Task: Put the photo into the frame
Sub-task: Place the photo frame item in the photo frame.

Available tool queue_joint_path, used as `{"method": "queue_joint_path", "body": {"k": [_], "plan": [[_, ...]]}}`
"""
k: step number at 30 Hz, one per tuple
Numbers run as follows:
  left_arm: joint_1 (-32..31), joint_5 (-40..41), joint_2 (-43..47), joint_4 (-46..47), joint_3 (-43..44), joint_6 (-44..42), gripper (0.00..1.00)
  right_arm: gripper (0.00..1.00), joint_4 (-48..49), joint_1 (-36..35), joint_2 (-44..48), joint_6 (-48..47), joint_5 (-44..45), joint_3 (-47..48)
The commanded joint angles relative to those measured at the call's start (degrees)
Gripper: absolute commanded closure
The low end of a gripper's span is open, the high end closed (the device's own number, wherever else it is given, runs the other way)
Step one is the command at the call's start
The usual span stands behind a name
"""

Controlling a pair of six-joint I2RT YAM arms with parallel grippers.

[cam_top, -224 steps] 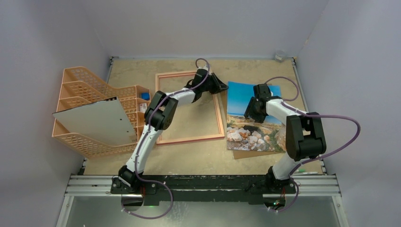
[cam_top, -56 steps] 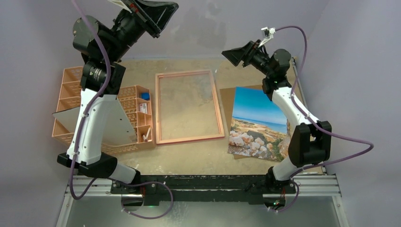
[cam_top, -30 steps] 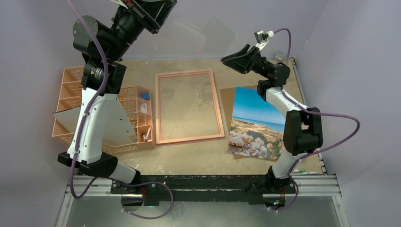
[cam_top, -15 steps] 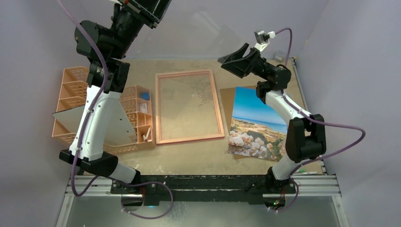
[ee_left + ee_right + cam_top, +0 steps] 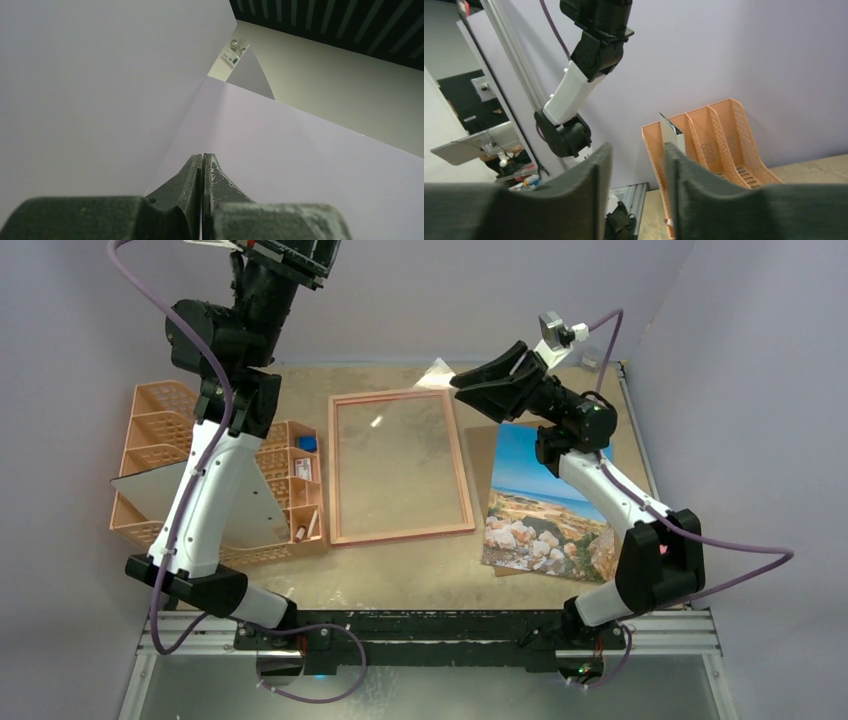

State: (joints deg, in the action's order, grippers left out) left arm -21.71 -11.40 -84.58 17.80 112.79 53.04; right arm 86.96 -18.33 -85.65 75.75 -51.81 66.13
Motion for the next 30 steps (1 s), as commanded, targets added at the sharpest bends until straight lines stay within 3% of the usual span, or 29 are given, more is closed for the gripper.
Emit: {"method": "queue_joint_path", "body": {"k": [1,3,6,9,12,15,18,23,30], "plan": [[0.1,4.3,2.6,-0.4,-1.5,-2.0,1.00,0.66,-3.5,-0.2,3.3,-7.1,2.2,-4.0],[0.1,6.1,3.7,-2.1,-4.2,-4.9,1.00,0.67,-16.8,-0.2,5.1,-14.9,3.7,-5.7],[0.1,8.6,4.5,-6.5,-6.5,-8.2,1.00,0.53,-38.8,-0.1,8.3,-29.2,11.9,-6.1],[0.1,9.3,4.0,-12.4,-7.4,-12.1,1.00,0.43,-54.2,-0.1,9.8,-34.3,21.2,-6.2],[0.1,8.0,2.9,-19.6,-8.8,-14.8,0.86,0.35,-66.5,-0.1,9.9,-37.7,29.7,-5.3],[0.1,5.6,1.8,-25.0,-11.3,-17.6,0.58,0.31,-76.2,-0.1,9.6,-37.3,37.3,-5.4],[0.1,1.6,-0.4,-31.3,-13.4,-21.2,0.39,0.30,-85.1,0.0,10.1,-36.5,43.5,-6.2],[0.1,-5.7,-6.1,-39.2,-18.6,-26.2,0.22,0.27,-98.0,1.2,11.4,-33.2,47.4,-9.0],[0.1,-14.0,-17.1,-39.5,-26.6,-29.9,0.20,0.19,-112.9,2.0,15.3,-25.7,47.9,-13.6]]}}
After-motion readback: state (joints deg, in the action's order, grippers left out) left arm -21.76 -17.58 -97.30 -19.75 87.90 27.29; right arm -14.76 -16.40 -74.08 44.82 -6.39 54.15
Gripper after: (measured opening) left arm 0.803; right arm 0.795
